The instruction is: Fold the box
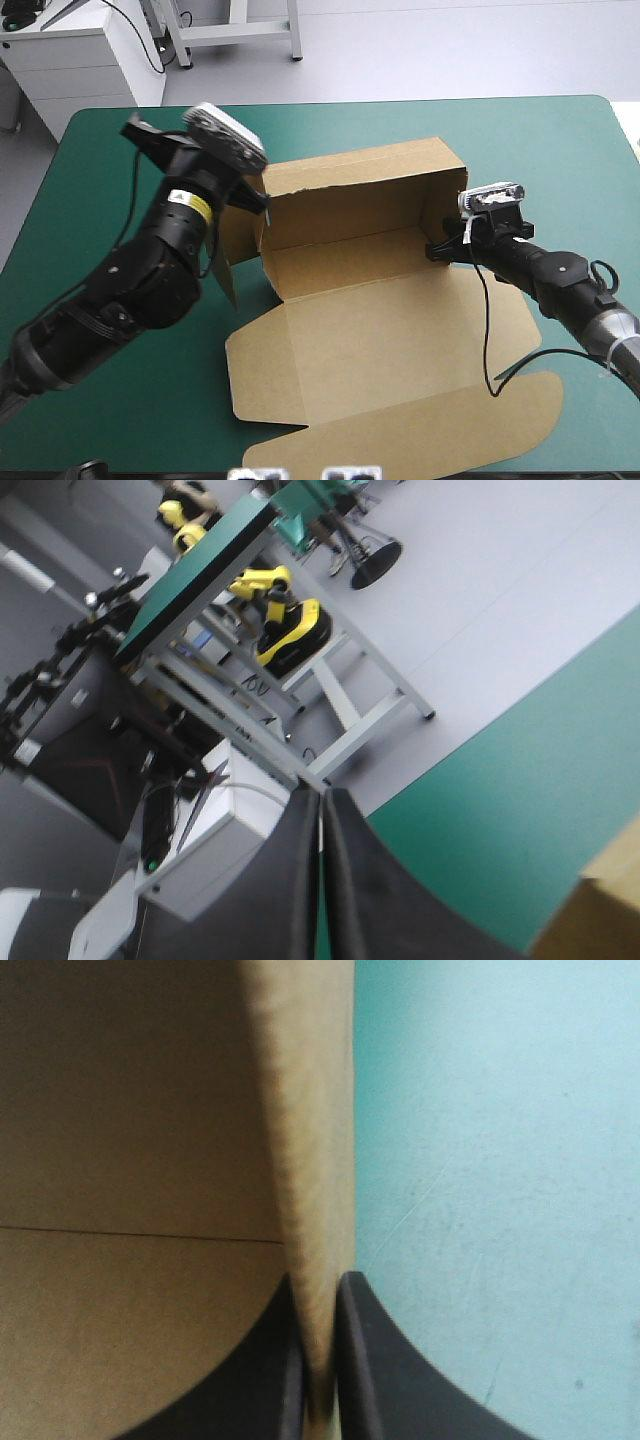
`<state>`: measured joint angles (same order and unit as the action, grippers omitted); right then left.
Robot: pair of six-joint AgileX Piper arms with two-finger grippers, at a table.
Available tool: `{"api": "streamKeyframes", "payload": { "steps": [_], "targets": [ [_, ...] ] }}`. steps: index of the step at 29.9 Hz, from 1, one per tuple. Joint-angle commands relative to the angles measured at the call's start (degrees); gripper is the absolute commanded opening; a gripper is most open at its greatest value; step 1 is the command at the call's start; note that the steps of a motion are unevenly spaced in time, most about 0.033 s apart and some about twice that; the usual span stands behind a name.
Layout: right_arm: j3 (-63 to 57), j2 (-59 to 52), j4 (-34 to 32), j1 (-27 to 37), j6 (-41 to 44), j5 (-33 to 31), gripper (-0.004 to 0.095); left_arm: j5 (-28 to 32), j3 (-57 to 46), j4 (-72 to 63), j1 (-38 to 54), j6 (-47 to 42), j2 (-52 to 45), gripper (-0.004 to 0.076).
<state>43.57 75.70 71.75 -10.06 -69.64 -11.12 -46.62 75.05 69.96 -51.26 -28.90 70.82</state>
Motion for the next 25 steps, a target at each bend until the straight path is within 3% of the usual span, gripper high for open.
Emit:
{"api": "streamKeyframes", "payload": {
  "steps": [1, 6, 9, 15, 21, 25],
  "targets": [
    [2.6, -3.1, -12.5, 0.2, 16.6, -5.1, 0.0, 2.0, 1.9, -1.2, 6.8, -1.2, -3.7, -0.0002],
    [8.8, -3.1, -39.1, 0.2, 42.5, -16.9, 0.0001, 2.2, 1.9, -7.6, 19.3, -1.2, -4.7, -0.0002],
    [14.4, -3.1, -49.9, 0.2, 52.9, -26.9, 0.0001, 4.4, 1.8, -13.0, 26.2, -1.2, -4.7, -0.0002],
    [22.7, -2.9, -53.5, 0.2, 58.2, -40.4, 0.0, 10.3, 1.6, -25.3, 38.4, 0.4, -4.7, -0.0002],
    [24.6, -0.3, -53.9, 0.2, 61.1, -45.6, 0.0, 9.4, 1.1, -39.0, 44.1, 12.0, -3.7, -0.0002],
    [24.6, 4.0, -53.8, 0.2, 61.6, -46.4, 0.0, 9.9, -0.2, -43.2, 45.4, 14.7, -3.5, -0.0002]
  ]
}}
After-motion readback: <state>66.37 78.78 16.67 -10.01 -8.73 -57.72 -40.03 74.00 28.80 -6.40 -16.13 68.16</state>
